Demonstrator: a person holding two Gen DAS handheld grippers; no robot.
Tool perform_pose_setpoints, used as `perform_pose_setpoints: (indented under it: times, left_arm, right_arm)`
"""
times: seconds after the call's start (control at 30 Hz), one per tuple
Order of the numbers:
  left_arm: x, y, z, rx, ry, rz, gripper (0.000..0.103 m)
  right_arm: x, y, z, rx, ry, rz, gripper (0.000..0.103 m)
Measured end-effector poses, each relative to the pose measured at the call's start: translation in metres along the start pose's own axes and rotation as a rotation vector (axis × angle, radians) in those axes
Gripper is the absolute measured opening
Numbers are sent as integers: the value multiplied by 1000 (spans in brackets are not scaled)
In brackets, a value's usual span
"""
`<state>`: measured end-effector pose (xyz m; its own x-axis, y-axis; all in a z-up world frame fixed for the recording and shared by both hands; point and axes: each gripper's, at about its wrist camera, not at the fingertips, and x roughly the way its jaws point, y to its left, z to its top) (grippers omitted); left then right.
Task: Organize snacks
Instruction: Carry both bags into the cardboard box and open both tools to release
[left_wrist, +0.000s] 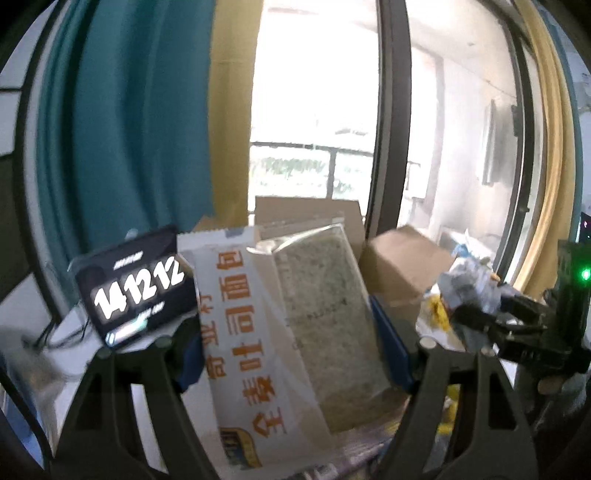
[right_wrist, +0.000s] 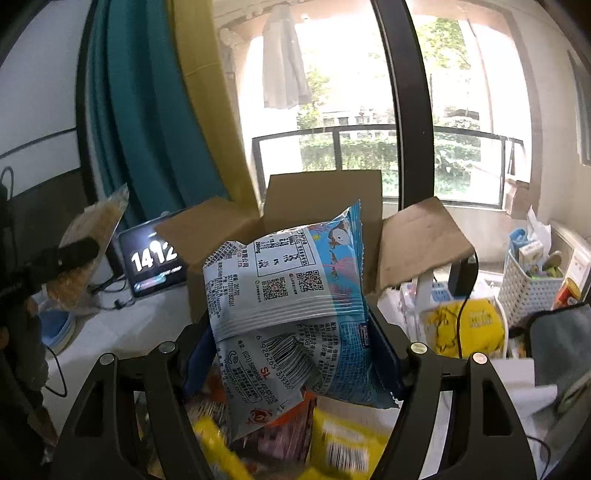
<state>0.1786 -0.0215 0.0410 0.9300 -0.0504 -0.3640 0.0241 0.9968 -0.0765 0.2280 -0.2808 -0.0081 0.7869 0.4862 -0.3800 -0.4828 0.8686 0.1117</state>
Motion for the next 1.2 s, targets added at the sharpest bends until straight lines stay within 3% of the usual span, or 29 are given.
perform_pose_setpoints:
  times: [0.17,0.43,0.67,0.83,0.97,1.07,1.2]
  left_arm:
    - [48,7,30,24,-13,-55,79]
    - [120,-1,43,62,8,-90,80]
    - [180,6,51,1,89,-118,81]
    - [225,23,60,-46,177,-129,94]
    - [231,29,60,-34,179,-109,96]
    - [214,37,60,-55,170,-96,97]
    - [170,45,62,-38,127,-56,97]
  right_arm:
    - [20,1,24,25,-34,-32,76]
    - [57,2,57,50,-62,-89,76]
    - [110,-13,78,91,3,-137,76]
    - [135,-21,89,121,25,-150,76]
    - [150,-40,91,184,33,-121,88]
    - [151,-45,89,225,54,-142,88]
    - [130,-35,91,186,33,-125,89]
